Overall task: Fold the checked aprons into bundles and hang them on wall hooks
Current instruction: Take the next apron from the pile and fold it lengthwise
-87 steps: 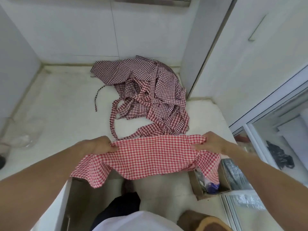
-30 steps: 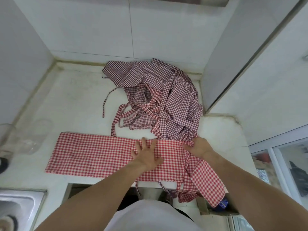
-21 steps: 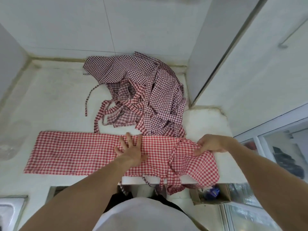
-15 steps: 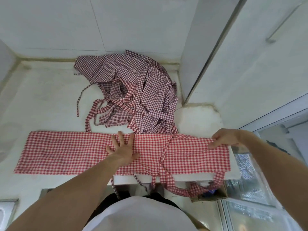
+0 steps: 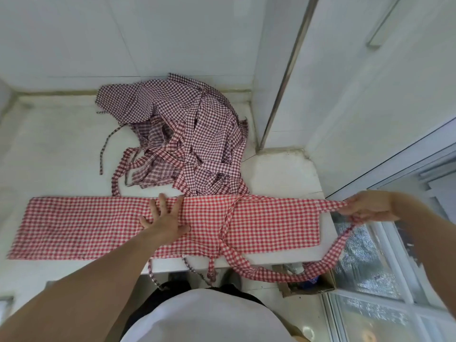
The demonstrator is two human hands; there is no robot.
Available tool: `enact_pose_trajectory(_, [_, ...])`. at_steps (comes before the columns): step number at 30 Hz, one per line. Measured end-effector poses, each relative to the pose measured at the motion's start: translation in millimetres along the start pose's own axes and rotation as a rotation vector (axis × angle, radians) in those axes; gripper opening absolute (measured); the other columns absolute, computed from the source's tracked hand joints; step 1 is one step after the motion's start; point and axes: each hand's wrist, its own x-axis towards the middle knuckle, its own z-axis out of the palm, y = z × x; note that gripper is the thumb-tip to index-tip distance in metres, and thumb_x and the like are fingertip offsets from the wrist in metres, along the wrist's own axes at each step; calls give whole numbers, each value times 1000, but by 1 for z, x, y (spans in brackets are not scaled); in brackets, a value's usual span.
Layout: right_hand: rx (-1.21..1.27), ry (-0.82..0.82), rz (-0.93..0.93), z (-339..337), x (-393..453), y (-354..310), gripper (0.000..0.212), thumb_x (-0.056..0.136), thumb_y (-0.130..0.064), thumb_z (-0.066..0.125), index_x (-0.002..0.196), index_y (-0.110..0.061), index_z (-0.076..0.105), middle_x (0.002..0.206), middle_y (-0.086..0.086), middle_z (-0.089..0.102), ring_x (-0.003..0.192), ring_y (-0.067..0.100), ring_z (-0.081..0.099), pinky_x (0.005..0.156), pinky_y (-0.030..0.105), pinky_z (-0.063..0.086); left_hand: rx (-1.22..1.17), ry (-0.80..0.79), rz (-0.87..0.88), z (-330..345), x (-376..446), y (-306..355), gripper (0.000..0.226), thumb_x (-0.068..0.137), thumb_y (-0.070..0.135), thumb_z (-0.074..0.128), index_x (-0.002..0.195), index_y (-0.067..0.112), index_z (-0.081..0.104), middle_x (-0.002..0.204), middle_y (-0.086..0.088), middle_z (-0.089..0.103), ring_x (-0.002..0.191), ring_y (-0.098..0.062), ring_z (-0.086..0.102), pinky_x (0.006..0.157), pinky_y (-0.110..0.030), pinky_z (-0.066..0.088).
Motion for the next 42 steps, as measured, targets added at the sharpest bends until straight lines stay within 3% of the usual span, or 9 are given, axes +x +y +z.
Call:
enact_pose_trajectory(3, [366,42,-111,-23,1,32,79,61,-24,90,121,10,52,122,27,61,119,43,59,89,47,52,6,5,-15,1,2,3,95,94,56,53,149,45,-24,154,-6,-42,144,-37,-31,115,-70,-1])
enact_pose_trajectory(6, [812,57,-346,-31,-2,62,68,51,-38,97,83,4,54,97,21,55,103,41,65,94,57,49,4,6,-29,1,2,6,95,94,55,54,150,45,-22,155,-6,-41,145,-37,-30,115,-70,1])
enact_pose_trajectory(13, [1537,-40,-836,13,11,53,61,104,-41,42,154,-10,24,151,12,43,143,34,35,112,64,29,-3,18,-56,1,4,10,95,93,59,52,151,44,-21,156,-6,-39,145,-40,-29,115,-70,2])
enact_pose_trajectory(17, [1499,138,-782,27,14,21,44,100,-14,50,143,-12,39,140,18,56,129,31,56,105,56,43,9,18,-54,2,3,8,95,92,63,51,150,46,-22,156,-6,-39,145,-40,-28,115,-70,2])
enact_pose_trajectory(22, [1697,207,-693,-9,21,20,109,25,22,87,126,-4,59,94,8,73,79,13,70,90,28,55,0,22,-27,6,1,4,95,90,67,48,148,47,-25,154,-6,-42,144,-38,-30,115,-69,-2])
enact_pose_trajectory(26, [1823,310,-467,-9,27,24,48,85,17,51,129,-3,53,97,6,67,83,13,67,93,40,50,-7,25,-21,11,0,6,94,91,68,44,148,46,-27,153,-6,-44,143,-36,-33,114,-69,-5])
enact_pose_trajectory(31, [1551,295,-419,-24,59,45,71,40,7,83,103,-14,59,97,-2,61,111,13,58,100,51,46,-24,64,-25,16,1,0,94,87,75,41,149,46,-24,152,-2,-44,144,-34,-33,114,-69,-7])
enact_pose_trajectory(34, [1552,273,-152,-39,65,66,61,59,8,74,115,-9,55,124,-7,62,131,18,50,106,55,41,-23,126,-1,20,0,-6,101,75,90,27,150,45,-24,153,2,-43,145,-31,-31,113,-67,-11])
enact_pose_trajectory(42, [1197,410,8,-9,24,24,48,78,6,48,124,0,40,108,13,59,93,21,62,73,42,59,-32,223,38,29,7,-16,126,41,104,-11,151,42,-22,154,5,-39,146,-26,-30,112,-64,-13])
